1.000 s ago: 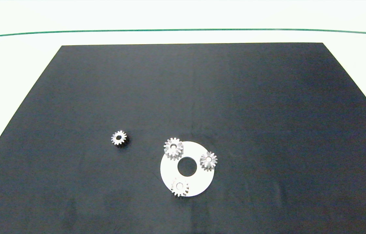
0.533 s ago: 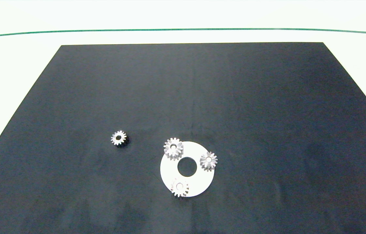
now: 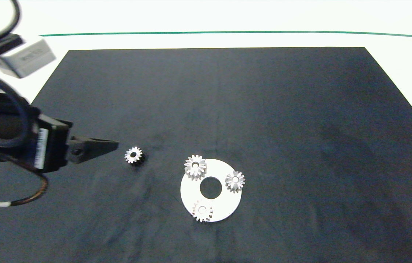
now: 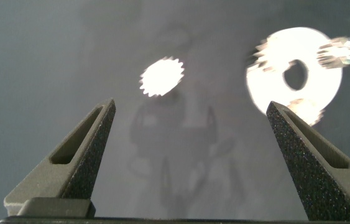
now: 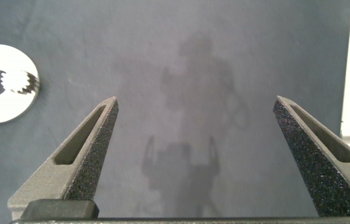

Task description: Remove an incorrectly installed larger gear and replace it with the correct smaller gear

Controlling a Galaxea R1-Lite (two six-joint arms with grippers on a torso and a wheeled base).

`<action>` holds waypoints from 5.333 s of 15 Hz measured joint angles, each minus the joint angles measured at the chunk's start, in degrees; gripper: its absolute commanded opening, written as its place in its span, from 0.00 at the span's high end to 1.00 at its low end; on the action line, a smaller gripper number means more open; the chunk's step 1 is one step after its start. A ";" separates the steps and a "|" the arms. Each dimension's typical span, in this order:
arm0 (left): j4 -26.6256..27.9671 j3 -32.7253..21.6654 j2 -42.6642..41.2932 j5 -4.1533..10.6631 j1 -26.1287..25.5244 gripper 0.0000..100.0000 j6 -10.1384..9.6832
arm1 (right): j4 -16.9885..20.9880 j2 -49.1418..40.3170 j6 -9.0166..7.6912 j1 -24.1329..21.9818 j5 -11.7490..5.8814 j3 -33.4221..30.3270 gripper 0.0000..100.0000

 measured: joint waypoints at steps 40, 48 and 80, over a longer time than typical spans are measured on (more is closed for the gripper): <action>-4.33 -12.98 34.66 6.53 -13.87 0.37 4.80 | -0.11 1.48 0.22 0.50 4.89 -1.84 0.00; -3.17 -12.54 34.49 6.70 -13.29 0.52 4.91 | -0.11 1.46 0.17 0.50 4.86 -1.84 0.00; -11.40 10.69 18.62 7.23 -3.45 0.00 4.55 | -0.11 0.15 0.17 0.50 5.23 -1.76 0.00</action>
